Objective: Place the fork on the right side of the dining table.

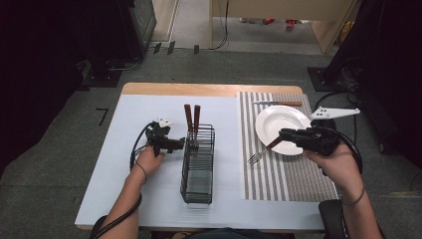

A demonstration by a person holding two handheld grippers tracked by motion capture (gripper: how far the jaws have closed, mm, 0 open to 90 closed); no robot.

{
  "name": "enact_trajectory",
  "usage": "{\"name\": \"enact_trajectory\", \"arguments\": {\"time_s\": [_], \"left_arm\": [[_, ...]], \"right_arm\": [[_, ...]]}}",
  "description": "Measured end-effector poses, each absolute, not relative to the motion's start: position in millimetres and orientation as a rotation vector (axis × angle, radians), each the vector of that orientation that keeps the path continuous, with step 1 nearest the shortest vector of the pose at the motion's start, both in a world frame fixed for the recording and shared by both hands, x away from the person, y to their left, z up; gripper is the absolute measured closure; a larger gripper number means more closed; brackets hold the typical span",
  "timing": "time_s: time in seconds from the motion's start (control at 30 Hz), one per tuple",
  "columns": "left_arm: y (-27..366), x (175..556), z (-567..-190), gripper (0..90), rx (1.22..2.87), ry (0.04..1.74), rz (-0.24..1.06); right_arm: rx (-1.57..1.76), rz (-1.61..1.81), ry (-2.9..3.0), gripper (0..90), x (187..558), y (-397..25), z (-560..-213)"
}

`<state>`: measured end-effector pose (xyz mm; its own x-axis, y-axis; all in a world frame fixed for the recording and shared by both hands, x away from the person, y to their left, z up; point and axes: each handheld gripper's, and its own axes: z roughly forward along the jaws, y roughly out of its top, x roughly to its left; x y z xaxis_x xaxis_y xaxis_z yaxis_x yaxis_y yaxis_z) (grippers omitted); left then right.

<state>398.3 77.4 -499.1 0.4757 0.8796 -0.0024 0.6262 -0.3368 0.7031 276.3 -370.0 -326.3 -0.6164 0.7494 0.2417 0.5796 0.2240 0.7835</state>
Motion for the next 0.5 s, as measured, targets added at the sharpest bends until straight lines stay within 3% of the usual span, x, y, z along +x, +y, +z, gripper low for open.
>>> {"name": "enact_trajectory", "arguments": {"time_s": [0.5], "left_arm": [[77.4,398.2,-499.1,1.7,2.080,1.242,0.507]], "right_arm": [[1.351,1.302,2.263,81.1,267.8,-386.1,-336.7]]}}
